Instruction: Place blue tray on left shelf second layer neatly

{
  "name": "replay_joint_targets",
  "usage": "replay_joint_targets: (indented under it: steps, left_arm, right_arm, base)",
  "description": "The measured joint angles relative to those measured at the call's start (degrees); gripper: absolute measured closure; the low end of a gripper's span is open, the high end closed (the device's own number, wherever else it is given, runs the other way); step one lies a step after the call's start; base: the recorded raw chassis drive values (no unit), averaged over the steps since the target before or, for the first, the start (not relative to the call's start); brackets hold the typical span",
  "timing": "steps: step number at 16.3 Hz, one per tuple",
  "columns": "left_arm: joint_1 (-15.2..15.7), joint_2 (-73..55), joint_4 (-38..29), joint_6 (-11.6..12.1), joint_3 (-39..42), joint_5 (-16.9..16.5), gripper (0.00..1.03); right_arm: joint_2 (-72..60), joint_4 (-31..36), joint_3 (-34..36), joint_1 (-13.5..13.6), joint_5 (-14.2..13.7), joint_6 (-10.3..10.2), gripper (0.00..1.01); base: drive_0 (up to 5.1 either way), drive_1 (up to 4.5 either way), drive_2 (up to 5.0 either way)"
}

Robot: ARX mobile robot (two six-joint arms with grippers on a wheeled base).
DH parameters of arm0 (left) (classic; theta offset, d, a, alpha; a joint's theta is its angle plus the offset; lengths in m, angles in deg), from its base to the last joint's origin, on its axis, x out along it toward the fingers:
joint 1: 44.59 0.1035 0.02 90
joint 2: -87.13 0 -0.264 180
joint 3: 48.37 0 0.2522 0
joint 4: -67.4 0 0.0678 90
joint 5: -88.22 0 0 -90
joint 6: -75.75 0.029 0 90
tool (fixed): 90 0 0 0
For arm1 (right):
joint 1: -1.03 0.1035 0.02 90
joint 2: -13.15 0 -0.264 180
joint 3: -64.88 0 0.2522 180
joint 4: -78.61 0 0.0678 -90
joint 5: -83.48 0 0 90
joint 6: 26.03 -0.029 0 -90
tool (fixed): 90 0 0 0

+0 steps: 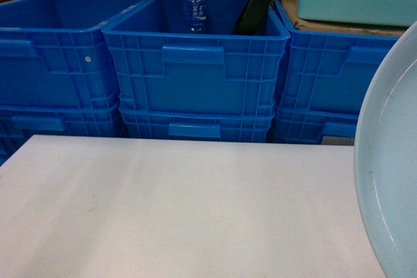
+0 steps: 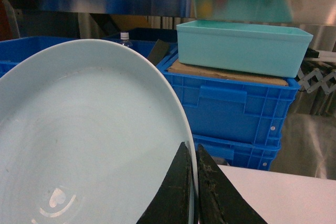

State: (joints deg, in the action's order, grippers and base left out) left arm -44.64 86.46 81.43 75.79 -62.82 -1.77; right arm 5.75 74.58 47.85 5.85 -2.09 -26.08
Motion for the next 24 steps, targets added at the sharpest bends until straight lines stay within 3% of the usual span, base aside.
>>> replay_joint_targets:
  steps: [24]
  left_arm:
    - [0.0,0.0,0.0,0.0,0.0,0.0,0.05]
  right_arm:
    - [0.0,0.1,0.0,0.0,0.0,0.1,0.99]
  base:
    - [-1.2,-1.25,-1.2]
